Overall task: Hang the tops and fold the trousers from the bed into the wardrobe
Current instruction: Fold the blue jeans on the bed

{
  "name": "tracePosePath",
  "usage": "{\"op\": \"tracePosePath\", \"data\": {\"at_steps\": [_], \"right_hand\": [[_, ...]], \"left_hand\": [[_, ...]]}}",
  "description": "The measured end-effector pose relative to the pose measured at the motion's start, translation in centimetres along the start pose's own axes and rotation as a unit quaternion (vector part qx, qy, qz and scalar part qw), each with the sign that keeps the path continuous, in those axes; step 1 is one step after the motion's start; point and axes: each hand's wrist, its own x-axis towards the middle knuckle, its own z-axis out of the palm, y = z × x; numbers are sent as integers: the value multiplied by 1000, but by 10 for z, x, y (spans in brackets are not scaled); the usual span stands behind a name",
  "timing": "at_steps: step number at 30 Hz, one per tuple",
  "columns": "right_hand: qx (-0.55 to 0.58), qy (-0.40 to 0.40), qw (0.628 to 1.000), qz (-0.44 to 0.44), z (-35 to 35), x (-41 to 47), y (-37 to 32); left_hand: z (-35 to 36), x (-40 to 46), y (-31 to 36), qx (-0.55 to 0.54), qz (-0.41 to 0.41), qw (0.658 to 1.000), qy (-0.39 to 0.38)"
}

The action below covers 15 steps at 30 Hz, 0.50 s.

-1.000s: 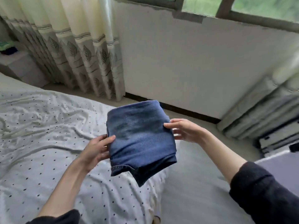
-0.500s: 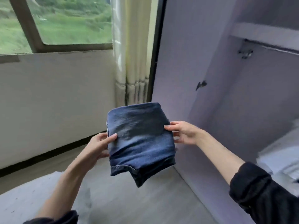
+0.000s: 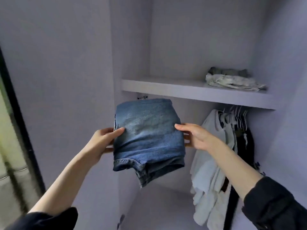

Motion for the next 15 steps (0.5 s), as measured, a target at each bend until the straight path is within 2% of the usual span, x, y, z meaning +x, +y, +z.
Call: {"op": "tracePosePath", "data": {"at_steps": [5, 15], "right_hand": [[34, 96, 992, -72, -33, 6, -65], [30, 174, 970, -168, -91, 48, -177]], "left_hand": [[30, 75, 74, 13, 88, 993, -75], [81, 203, 186, 15, 183, 971, -153]]}}
